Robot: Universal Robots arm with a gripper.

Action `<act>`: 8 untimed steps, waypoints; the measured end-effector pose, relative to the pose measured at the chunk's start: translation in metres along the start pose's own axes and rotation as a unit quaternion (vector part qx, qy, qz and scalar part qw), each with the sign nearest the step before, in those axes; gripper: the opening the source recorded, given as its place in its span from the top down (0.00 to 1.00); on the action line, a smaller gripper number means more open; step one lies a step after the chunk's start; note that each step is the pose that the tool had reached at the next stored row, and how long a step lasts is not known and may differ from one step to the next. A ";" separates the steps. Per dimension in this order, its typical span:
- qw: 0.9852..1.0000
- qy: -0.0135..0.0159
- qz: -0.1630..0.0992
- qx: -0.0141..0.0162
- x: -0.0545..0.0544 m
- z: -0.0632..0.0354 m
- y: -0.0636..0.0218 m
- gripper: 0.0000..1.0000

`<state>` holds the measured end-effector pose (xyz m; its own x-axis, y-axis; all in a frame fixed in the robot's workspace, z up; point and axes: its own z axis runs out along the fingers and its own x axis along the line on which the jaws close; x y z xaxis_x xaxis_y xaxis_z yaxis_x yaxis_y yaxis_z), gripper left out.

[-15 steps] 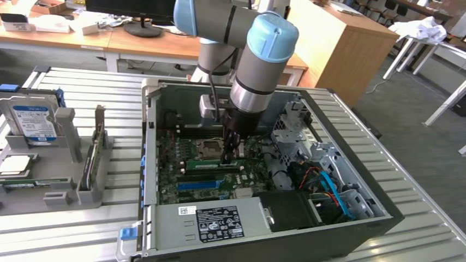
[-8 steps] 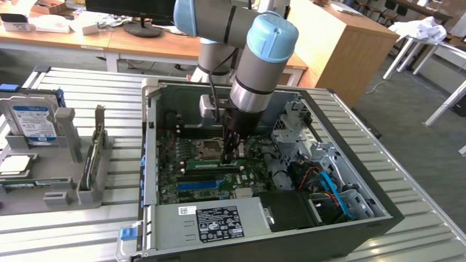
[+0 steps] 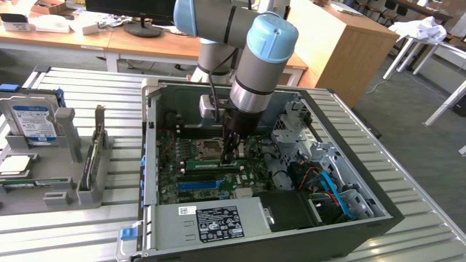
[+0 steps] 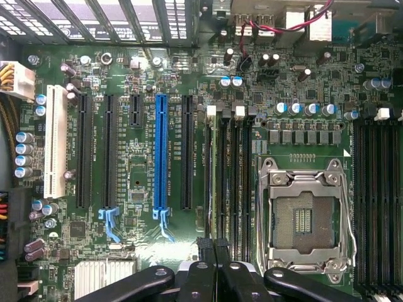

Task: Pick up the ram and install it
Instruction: 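Insert the ram into the slot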

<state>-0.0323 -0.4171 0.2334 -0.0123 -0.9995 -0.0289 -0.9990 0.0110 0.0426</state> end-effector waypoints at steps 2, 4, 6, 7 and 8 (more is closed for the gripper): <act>1.000 0.000 0.000 0.000 0.000 -0.0001 0.0000 0.88; 1.000 0.000 0.000 0.000 0.000 0.0000 0.0000 0.88; 1.000 0.000 0.000 0.000 0.000 0.0001 0.0000 0.88; 1.000 0.000 0.000 0.000 0.000 0.0001 0.0000 0.88; 1.000 0.000 0.000 0.000 0.000 0.0000 0.0000 0.88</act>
<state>-0.0323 -0.4167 0.2334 -0.0122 -0.9995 -0.0287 -0.9990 0.0110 0.0427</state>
